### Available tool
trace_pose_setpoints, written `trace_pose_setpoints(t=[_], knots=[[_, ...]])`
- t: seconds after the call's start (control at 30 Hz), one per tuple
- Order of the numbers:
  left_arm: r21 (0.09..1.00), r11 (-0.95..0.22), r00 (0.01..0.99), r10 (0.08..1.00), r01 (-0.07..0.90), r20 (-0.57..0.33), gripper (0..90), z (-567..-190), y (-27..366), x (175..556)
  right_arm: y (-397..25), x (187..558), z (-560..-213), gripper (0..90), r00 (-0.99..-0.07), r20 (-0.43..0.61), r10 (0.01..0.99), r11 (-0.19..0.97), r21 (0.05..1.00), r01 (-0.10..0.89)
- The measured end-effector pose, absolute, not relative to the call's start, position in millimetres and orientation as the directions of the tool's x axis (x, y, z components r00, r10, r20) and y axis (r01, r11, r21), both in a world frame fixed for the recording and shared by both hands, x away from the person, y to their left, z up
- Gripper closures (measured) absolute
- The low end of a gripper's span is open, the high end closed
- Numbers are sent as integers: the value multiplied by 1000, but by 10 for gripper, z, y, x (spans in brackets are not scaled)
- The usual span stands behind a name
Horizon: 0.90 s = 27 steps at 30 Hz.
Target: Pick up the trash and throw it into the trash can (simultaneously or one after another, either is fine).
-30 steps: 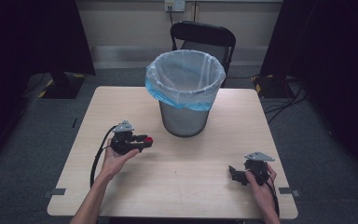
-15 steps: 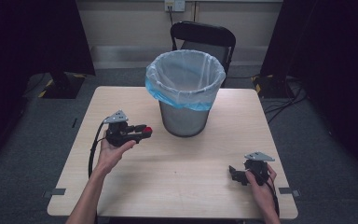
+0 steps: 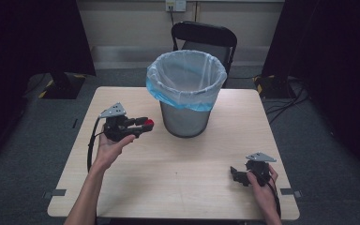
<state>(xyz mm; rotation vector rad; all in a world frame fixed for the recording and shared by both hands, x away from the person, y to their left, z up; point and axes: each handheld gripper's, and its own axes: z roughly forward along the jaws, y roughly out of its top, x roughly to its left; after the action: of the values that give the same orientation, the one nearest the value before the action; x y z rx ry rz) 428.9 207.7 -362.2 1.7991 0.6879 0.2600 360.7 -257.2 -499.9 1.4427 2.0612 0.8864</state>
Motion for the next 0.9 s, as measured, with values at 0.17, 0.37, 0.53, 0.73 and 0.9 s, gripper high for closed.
trace_pose_setpoints(t=[0.17, 0.37, 0.53, 0.73, 0.9], knots=[[941, -181, 812, 567, 285, -136, 593, -3445, 2085, 4269, -2571, 3606, -4998, 104, -335, -12, 942, 237, 731, 639], [958, -147, 820, 559, 247, -125, 593, -3293, 2055, 4251, -2570, 3606, -4999, 105, -335, -13, 942, 237, 732, 638], [966, -130, 826, 551, 224, -118, 593, -3169, 2042, 4256, -2570, 3606, -4999, 105, -335, -13, 942, 237, 732, 638], [973, -114, 828, 551, 199, -105, 593, -3012, 2063, 4253, -2571, 3606, -4998, 105, -336, -13, 942, 238, 732, 639], [980, -110, 830, 551, 169, -82, 593, -2891, 2052, 4239, -2571, 3607, -4999, 104, -335, -14, 942, 238, 733, 637]])
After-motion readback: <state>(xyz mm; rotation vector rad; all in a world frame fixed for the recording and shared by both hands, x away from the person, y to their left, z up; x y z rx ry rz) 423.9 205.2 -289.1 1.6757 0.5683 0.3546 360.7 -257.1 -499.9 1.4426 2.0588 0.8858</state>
